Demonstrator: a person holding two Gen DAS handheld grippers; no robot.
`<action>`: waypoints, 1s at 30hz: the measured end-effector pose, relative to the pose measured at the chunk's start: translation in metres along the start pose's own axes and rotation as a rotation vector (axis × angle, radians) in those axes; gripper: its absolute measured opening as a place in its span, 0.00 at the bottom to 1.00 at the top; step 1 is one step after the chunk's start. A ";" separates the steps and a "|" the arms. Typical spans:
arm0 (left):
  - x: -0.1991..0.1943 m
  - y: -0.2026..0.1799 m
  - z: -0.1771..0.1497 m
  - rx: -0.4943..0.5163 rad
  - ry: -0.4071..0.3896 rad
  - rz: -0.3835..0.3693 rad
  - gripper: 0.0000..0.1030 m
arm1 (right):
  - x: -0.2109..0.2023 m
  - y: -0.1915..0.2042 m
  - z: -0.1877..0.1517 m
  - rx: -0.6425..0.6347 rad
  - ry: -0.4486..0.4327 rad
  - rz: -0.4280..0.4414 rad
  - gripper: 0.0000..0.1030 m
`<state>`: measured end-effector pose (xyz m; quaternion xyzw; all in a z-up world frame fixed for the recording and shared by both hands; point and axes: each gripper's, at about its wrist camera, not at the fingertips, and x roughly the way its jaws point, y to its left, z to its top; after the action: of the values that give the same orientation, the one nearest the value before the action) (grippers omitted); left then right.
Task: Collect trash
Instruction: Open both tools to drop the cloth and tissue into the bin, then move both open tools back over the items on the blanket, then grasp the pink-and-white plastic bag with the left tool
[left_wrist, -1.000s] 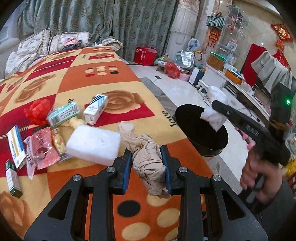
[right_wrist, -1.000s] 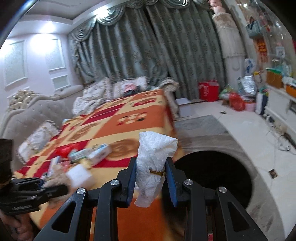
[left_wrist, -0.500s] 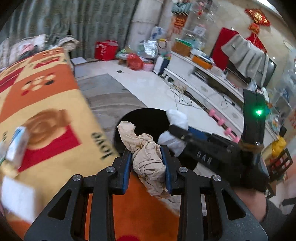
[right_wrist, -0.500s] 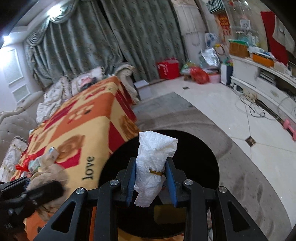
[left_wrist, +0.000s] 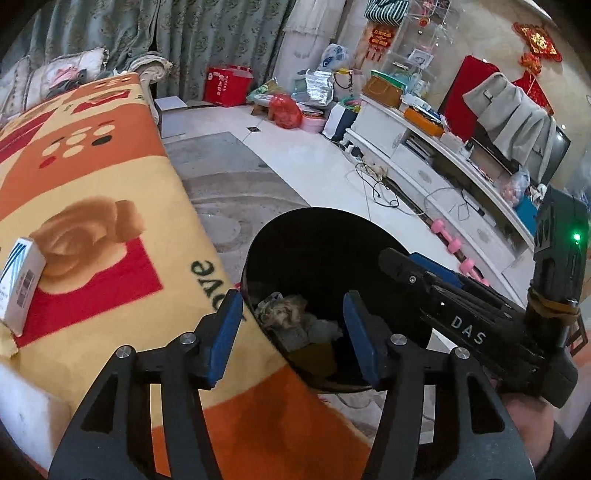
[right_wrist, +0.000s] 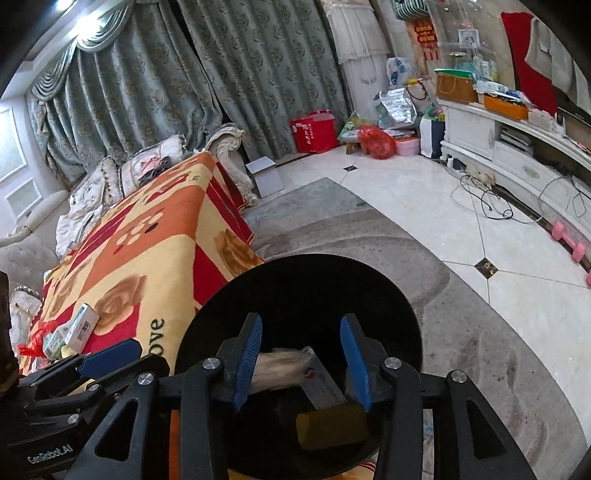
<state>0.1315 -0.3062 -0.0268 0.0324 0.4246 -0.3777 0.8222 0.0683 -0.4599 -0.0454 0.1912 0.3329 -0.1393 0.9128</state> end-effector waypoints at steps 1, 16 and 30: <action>-0.004 0.001 -0.001 -0.004 -0.002 0.005 0.54 | 0.001 0.003 0.000 -0.004 -0.002 0.000 0.41; -0.157 0.126 -0.069 -0.126 -0.157 0.326 0.54 | 0.003 0.064 -0.007 -0.107 0.003 0.124 0.41; -0.152 0.216 -0.100 -0.321 -0.085 0.444 0.57 | 0.009 0.119 -0.023 -0.271 0.024 0.205 0.41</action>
<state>0.1501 -0.0244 -0.0387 -0.0219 0.4266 -0.1170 0.8966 0.1078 -0.3453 -0.0372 0.1010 0.3381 0.0031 0.9357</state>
